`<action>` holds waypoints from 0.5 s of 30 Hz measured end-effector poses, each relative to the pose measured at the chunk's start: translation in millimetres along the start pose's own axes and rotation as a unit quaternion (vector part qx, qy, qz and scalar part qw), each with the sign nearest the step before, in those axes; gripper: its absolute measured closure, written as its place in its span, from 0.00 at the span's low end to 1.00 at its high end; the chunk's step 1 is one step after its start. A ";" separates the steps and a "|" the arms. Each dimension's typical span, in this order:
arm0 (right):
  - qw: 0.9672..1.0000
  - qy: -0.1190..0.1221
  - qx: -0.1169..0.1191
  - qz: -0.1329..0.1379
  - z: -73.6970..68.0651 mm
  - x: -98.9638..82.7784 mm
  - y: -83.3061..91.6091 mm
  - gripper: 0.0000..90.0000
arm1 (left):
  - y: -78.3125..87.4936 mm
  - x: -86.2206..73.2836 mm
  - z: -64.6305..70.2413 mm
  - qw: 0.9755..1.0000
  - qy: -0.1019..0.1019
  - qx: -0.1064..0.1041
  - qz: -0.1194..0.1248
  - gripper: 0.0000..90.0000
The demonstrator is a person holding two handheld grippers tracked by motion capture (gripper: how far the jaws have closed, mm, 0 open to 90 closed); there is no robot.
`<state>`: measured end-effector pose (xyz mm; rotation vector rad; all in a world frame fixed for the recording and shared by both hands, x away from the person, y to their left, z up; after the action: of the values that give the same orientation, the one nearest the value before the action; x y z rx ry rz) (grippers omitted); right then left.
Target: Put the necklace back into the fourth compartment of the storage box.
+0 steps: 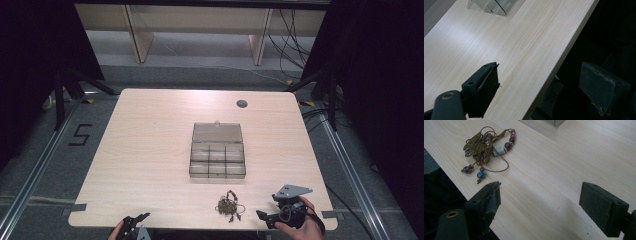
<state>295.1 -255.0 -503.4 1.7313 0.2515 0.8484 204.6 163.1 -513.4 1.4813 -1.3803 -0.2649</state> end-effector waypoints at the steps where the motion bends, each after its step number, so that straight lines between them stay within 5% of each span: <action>1: 1.000 0.000 0.000 0.000 0.0 0.0 0.0 0.20 | 0.0 0.0 0.0 1.000 0.000 0.000 0.000 0.17; 3: 1.000 0.013 0.000 0.003 2.1 1.1 -0.2 0.20 | -1.7 1.1 2.4 1.000 0.017 -0.003 0.012 0.17; 4: 1.000 -0.002 0.002 -0.003 -0.4 0.5 2.1 0.20 | -3.6 1.3 3.3 1.000 0.023 0.002 0.018 0.17; 7: 1.000 0.007 -0.002 0.005 1.1 1.1 1.1 0.20 | -1.2 0.5 0.3 1.000 0.007 0.004 0.005 0.17; 15: 1.000 0.009 0.007 0.009 -2.6 5.7 4.9 0.19 | -2.7 1.4 2.5 1.000 0.017 0.002 0.014 0.17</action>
<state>296.3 -251.5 -496.3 1.7415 0.2547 0.8775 204.8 160.0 -515.9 1.4626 -1.3731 -0.2191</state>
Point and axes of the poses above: each handheld gripper's, and its own axes: y roughly backward along the jaws, x roughly out of its top, z roughly to its right, the point moved 2 cm from there along -y, roughly forward along the jaws, and after that the axes turned 15 degrees about -z, right-handed, at the moved point
